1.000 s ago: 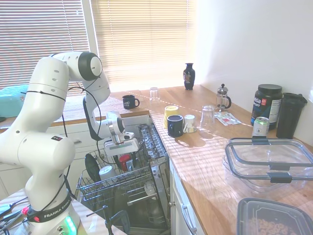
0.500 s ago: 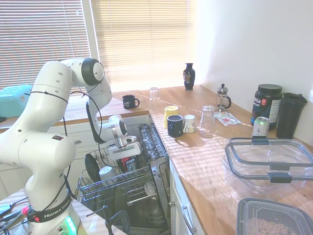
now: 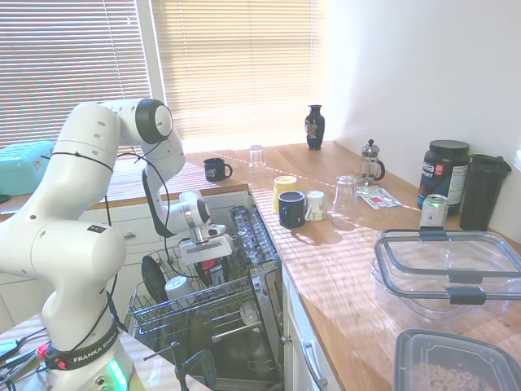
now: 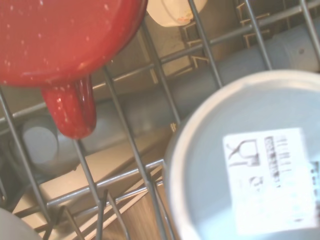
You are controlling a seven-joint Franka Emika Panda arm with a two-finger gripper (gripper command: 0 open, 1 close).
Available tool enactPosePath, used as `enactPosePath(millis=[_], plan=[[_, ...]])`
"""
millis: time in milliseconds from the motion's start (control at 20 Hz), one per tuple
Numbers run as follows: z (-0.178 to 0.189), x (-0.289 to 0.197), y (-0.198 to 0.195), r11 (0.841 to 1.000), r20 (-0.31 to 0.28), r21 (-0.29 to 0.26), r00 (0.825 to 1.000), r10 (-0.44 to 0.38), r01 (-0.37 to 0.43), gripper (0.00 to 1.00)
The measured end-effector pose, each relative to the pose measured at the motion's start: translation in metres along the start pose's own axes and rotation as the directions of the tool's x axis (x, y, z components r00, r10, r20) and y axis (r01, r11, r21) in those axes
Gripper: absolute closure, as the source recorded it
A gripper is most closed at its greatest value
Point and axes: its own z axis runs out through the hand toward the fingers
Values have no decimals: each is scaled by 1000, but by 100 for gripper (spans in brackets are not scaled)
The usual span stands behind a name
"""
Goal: Take a mug cup out of the rack
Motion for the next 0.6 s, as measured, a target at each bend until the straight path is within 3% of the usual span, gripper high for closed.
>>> enactPosePath(millis=[600], plan=[[23, -2, 2, 999, 16, -35, 1000, 24, -23, 100]])
